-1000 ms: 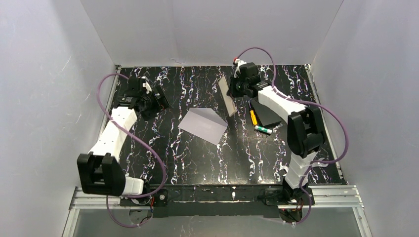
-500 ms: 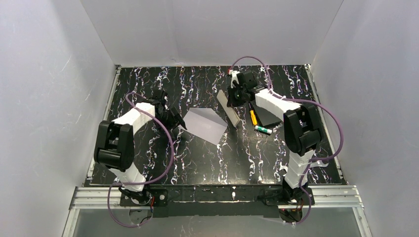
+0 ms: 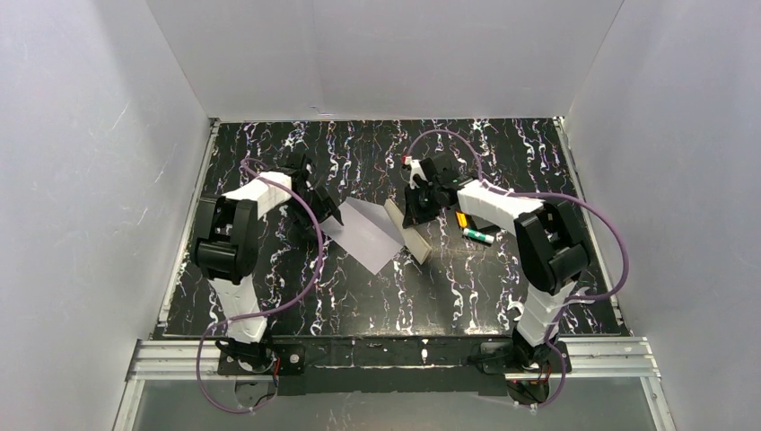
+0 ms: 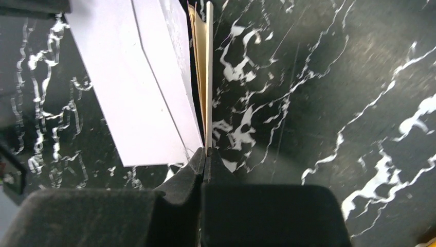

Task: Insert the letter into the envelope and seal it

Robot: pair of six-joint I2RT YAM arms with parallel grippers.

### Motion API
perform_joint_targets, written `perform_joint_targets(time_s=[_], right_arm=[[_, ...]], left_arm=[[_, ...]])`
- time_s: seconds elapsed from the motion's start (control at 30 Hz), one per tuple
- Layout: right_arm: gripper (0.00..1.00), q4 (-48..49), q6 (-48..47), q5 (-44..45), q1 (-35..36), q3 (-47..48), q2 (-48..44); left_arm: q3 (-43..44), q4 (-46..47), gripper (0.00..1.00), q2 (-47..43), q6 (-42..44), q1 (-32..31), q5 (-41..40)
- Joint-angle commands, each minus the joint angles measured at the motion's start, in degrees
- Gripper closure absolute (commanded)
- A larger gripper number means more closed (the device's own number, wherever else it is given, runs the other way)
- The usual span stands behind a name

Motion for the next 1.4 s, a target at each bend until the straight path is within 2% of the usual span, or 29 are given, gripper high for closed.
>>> perform_joint_targets(time_s=[0.0,0.1,0.17,0.43,0.5,0.67,0.77,0.97,1.2,1.37], right_arm=[[0.99,3.5,6.1,-2.5,0.2,-3.0,-6.5],[0.99,5.8,9.2,-2.0,0.3,-4.7,-9.1],[0.99,7.2,11.3,-0.7,0.4,-5.5,-10.6],[0.99,9.4,17.6,11.1,0.7,-8.4,-15.4],[0.99,11.3,17.1,9.8,0.8,-9.0,-16.0],[0.99,17.6,11.1,-3.0,2.7,-8.0,-15.5],[0.99,22.1,10.7,-4.1,2.8,-6.0,-13.0],[0.99,27.9,11.6,-3.7,2.5,-1.1,-5.2],[0.99,37.6,10.0,-3.7,2.5,-2.8,-1.0],[0.99,40.7,10.9,-3.6,2.3,-2.7,-0.3]], left_arm=[[3.4,0.7,0.33,1.4,1.8,0.0,1.7],[5.3,2.1,0.33,2.7,4.9,0.2,2.4],[6.5,4.5,0.32,3.6,6.7,0.4,5.9],[10.9,9.8,0.32,9.1,8.1,0.7,10.3],[10.7,10.4,0.32,9.4,8.4,0.7,10.4],[5.7,7.9,0.32,0.8,8.5,0.7,4.4],[0.3,4.7,0.29,-8.1,5.7,0.7,-1.6],[-12.6,5.4,0.28,-18.6,-1.4,0.6,-3.7],[-24.4,24.2,0.3,-19.6,-8.1,-0.6,-3.7],[-26.6,35.7,0.41,-16.8,-8.2,-0.7,-3.8]])
